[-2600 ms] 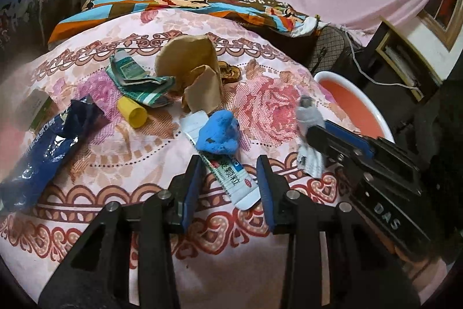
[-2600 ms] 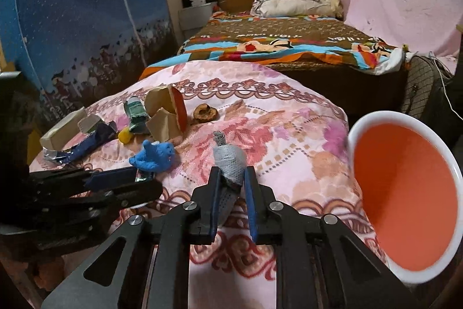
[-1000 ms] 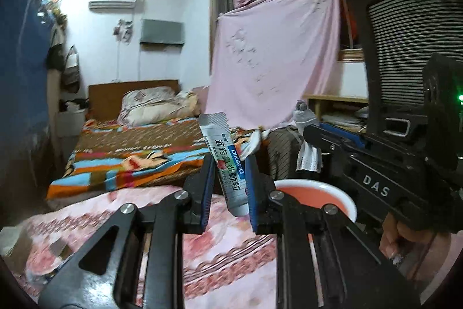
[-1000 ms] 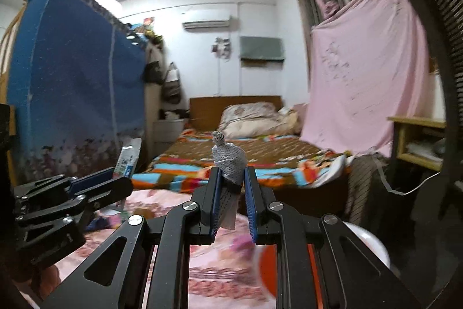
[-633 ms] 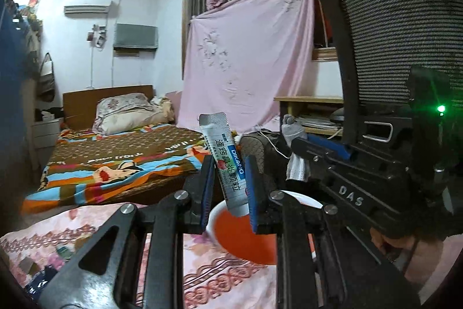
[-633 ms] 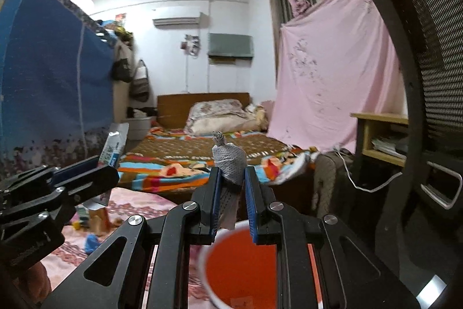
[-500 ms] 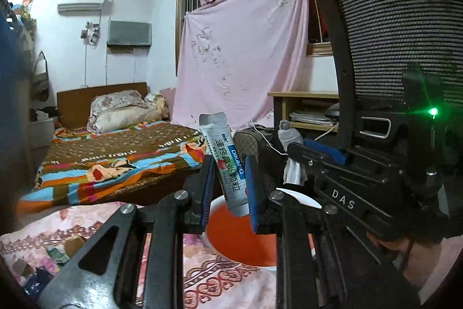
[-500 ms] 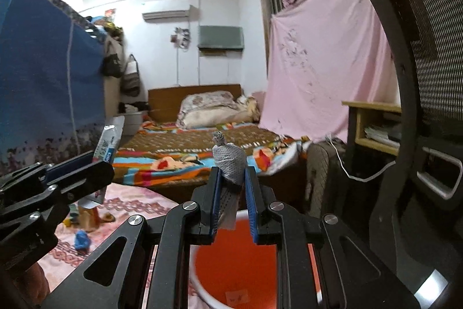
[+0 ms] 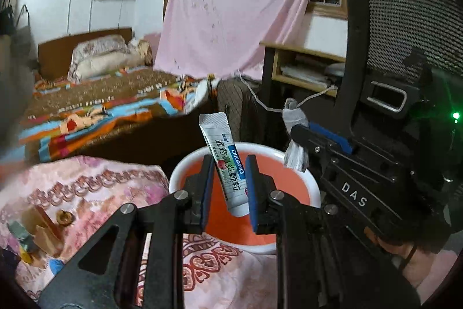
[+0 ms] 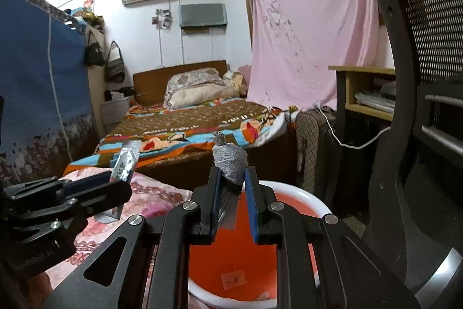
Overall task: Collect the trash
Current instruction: 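Lift both held tubes and carry them over the orange bucket, then open the right tool over the bucket while the left tool opens too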
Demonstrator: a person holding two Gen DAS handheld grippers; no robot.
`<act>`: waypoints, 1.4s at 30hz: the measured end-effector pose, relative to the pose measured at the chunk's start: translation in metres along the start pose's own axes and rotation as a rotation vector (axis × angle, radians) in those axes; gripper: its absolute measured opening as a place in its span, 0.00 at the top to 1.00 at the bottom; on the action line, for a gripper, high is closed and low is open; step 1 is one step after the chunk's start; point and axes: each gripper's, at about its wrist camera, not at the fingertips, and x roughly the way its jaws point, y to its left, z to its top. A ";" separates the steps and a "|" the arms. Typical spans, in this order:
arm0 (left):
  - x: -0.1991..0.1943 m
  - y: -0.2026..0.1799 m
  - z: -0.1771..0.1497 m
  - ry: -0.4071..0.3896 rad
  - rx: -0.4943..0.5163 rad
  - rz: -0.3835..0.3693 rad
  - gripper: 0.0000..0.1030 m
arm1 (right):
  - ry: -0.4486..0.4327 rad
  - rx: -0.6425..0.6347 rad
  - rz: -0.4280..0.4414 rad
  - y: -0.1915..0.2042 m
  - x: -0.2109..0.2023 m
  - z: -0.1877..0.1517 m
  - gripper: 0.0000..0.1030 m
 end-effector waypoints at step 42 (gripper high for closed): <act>-0.062 0.061 -0.008 -0.140 -0.227 0.240 0.20 | -0.094 -0.037 0.013 0.032 -0.027 0.027 0.28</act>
